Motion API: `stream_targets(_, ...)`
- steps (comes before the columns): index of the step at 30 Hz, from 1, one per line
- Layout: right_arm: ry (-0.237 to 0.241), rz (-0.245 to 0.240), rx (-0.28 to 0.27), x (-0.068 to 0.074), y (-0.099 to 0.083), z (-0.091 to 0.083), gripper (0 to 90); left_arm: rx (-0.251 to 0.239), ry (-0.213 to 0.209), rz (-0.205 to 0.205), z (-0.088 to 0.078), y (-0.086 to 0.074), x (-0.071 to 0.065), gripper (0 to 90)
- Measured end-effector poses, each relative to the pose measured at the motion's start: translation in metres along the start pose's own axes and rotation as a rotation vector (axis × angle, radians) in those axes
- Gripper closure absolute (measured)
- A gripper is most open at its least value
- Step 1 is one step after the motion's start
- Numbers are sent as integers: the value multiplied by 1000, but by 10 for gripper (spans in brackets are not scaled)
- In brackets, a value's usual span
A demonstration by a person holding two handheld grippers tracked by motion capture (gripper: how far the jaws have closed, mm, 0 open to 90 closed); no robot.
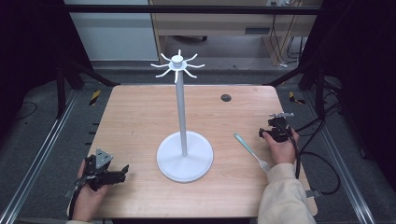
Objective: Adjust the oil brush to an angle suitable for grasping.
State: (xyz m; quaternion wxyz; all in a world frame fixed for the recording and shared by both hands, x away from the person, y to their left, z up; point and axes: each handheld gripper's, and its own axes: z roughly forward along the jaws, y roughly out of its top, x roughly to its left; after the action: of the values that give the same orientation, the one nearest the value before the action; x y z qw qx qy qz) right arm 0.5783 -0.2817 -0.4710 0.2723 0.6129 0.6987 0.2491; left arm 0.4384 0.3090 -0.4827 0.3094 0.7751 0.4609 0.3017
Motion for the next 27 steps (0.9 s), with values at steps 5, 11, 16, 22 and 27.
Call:
stream_targets(5,40,-33,6,4,0,-1,436,2,-1,3,0,0,0,23)
stream_targets(11,104,-80,11,13,1,-5,640,2,0,1,0,0,0,23)
stream_targets(16,146,-145,-5,22,0,-9,808,2,-8,1,1,0,-1,23)
stream_targets(22,214,-185,9,32,-1,-9,897,1,1,4,0,0,-1,24)
stream_targets(27,281,-227,38,45,-2,-6,900,-3,3,-2,0,1,0,26)
